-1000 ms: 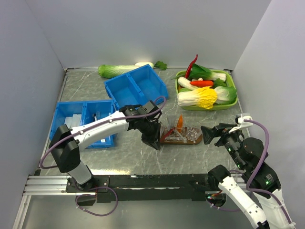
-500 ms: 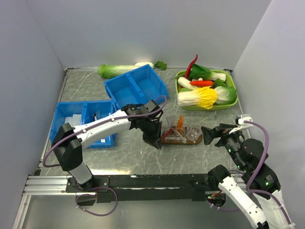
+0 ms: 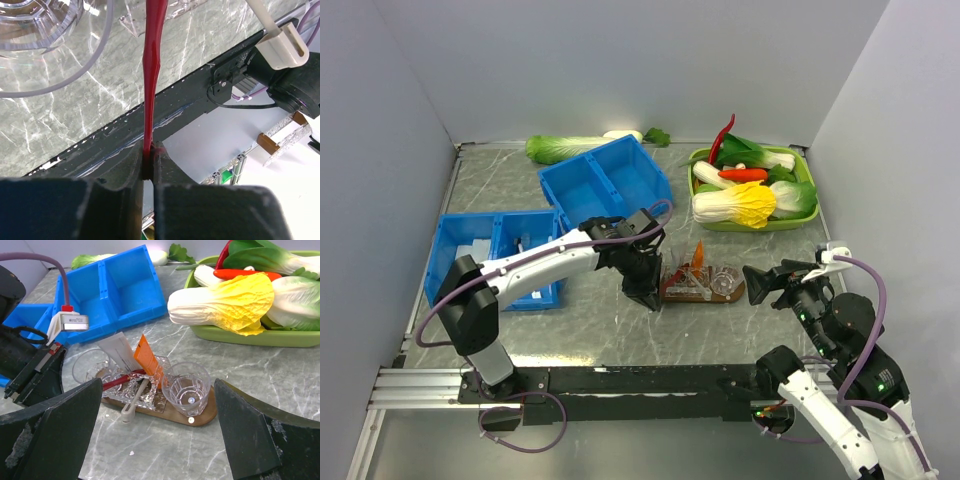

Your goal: Prepare toiletry sets of a toothbrush and toothpaste on the tray

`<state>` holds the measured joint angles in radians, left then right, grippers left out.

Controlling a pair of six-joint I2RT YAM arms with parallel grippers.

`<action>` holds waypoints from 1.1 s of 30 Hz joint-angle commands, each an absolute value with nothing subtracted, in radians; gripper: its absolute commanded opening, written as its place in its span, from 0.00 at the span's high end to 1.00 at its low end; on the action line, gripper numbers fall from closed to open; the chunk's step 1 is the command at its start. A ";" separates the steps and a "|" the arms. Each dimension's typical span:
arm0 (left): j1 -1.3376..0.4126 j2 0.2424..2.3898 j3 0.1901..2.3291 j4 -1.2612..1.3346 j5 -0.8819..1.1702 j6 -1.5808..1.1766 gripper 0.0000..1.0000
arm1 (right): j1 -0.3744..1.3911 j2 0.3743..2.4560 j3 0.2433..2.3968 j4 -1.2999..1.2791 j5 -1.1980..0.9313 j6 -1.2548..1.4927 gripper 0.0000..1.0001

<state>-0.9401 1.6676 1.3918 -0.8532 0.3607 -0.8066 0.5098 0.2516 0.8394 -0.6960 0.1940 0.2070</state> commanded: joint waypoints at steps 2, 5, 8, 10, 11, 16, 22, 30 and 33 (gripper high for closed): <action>-0.934 1.686 1.437 -0.867 0.345 -0.816 0.82 | 0.508 0.241 0.830 -0.672 0.204 0.189 0.00; -0.934 1.687 1.447 -0.876 0.337 -0.811 0.73 | 0.508 0.241 0.830 -0.670 0.204 0.189 0.00; -0.934 1.689 1.459 -0.882 0.327 -0.805 0.66 | 0.508 0.242 0.831 -0.672 0.203 0.189 0.01; -0.933 1.689 1.465 -0.887 0.319 -0.802 0.63 | 0.508 0.242 0.830 -0.672 0.203 0.187 0.00; -0.933 1.689 1.466 -0.888 0.318 -0.801 0.61 | 0.509 0.242 0.831 -0.673 0.204 0.187 0.00; -0.931 1.687 1.476 -0.887 0.313 -0.799 0.54 | 0.509 0.241 0.830 -0.672 0.204 0.187 0.00; -0.928 1.678 1.491 -0.893 0.298 -0.795 0.47 | 0.509 0.241 0.831 -0.673 0.204 0.187 0.00; -0.925 1.658 1.519 -0.894 0.258 -0.767 0.31 | 0.508 0.244 0.833 -0.672 0.202 0.189 0.01; -0.922 1.646 1.525 -0.887 0.242 -0.758 0.27 | 0.509 0.244 0.833 -0.673 0.204 0.190 0.00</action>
